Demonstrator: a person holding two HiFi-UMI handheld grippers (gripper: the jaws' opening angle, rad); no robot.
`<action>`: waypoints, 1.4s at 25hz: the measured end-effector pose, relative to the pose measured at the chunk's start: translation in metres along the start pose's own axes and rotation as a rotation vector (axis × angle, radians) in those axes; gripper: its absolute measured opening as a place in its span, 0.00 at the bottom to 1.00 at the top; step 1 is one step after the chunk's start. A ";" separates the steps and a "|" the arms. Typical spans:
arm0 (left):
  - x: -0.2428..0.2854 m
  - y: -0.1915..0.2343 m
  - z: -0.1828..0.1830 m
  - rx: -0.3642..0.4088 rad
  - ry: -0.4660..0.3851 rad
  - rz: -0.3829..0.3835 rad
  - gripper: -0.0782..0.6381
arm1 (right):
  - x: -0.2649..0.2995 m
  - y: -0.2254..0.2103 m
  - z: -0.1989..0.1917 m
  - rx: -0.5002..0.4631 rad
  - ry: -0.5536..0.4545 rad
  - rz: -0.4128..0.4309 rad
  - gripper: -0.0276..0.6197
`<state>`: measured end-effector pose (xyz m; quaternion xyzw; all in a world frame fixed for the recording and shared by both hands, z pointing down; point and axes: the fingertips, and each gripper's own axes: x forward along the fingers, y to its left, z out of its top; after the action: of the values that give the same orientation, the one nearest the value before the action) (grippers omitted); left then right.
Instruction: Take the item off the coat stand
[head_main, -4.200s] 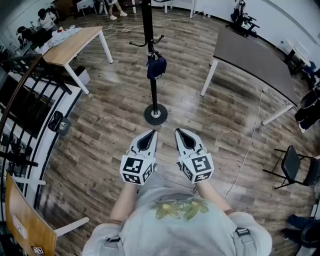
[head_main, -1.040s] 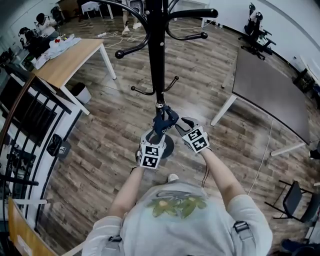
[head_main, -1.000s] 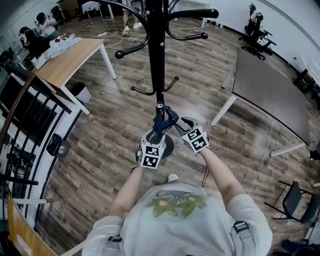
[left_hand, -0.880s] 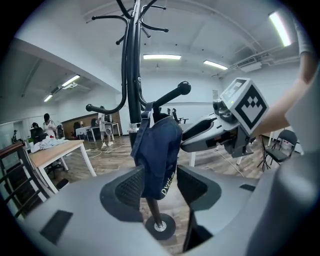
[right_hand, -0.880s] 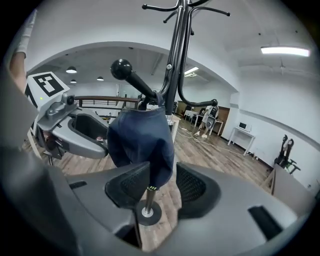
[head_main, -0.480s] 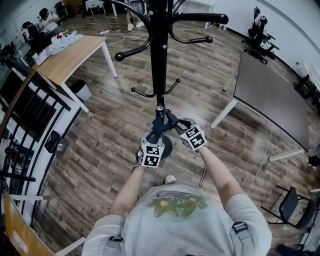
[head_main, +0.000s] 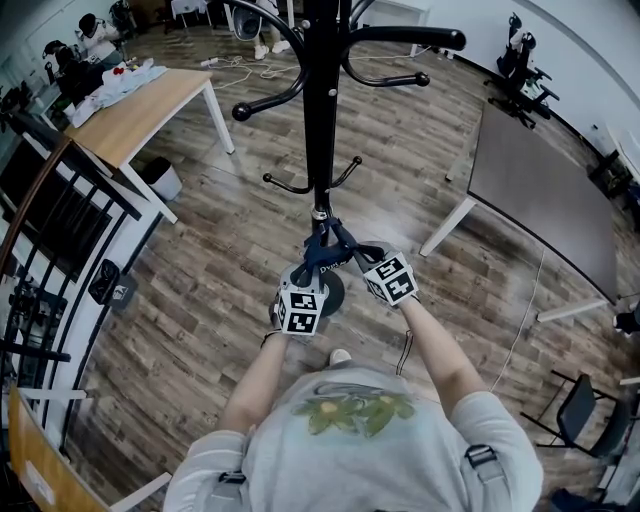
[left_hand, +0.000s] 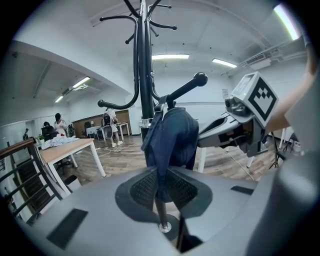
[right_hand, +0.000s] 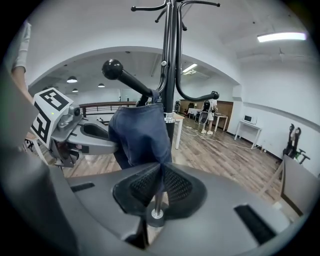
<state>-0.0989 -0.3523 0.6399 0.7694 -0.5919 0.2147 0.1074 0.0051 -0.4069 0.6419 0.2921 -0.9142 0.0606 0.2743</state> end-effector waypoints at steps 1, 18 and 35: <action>-0.001 -0.001 0.000 -0.001 -0.003 0.000 0.18 | -0.002 0.000 0.000 0.002 -0.005 -0.005 0.07; -0.023 -0.010 0.013 -0.024 -0.078 -0.012 0.17 | -0.029 0.014 0.000 0.056 -0.085 -0.056 0.07; -0.048 -0.021 0.031 0.009 -0.107 -0.078 0.16 | -0.060 0.024 0.008 0.135 -0.131 -0.119 0.06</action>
<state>-0.0829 -0.3178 0.5919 0.8027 -0.5655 0.1716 0.0804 0.0284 -0.3595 0.6045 0.3672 -0.9050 0.0865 0.1966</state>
